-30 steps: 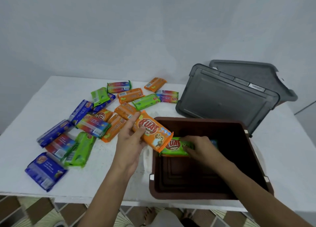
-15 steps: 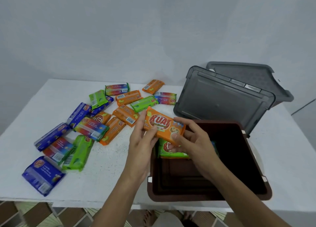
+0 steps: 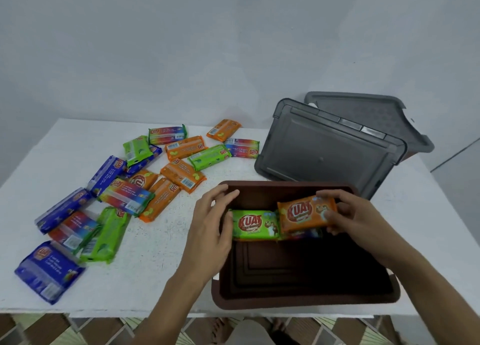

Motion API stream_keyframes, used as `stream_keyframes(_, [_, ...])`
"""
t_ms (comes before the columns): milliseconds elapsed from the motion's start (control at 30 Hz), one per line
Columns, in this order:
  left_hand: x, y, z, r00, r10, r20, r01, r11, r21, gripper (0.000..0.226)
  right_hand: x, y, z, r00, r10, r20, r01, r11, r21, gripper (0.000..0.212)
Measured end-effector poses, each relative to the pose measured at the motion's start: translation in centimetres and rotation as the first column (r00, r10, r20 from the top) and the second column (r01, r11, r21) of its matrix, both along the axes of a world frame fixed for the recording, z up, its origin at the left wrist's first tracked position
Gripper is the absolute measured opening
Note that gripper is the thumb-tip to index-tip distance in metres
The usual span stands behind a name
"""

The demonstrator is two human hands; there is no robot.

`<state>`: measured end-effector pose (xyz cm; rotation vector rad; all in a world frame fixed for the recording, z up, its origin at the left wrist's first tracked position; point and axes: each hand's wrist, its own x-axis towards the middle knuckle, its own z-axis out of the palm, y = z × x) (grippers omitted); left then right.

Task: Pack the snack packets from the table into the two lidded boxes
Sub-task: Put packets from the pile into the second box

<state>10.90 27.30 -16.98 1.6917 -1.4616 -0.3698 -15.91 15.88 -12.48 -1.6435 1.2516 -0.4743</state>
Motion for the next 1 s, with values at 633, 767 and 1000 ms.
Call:
stream_keyframes(633, [0.6,0.3,-0.8,0.998,-0.001,-0.065,0.001,1.0,0.0,0.035,5.3,0.6,-1.1,0.672,-0.01,-0.741,-0.357,0.872,-0.335,0.029])
stream_keyframes(767, [3.2,0.0,-1.0,0.988,-0.016,-0.151,0.011,0.999,-0.031,0.031,10.3,-1.0,1.9,0.876,0.069,-0.477,-0.345,0.779,-0.523,0.022])
stream_keyframes(1000, [12.5,-4.2,-3.1,0.977,0.154,0.145,-0.179,0.967,0.183,0.031,20.0,-8.6,-0.6,0.802,0.3,-0.517,-0.554,0.698,-0.454,0.037])
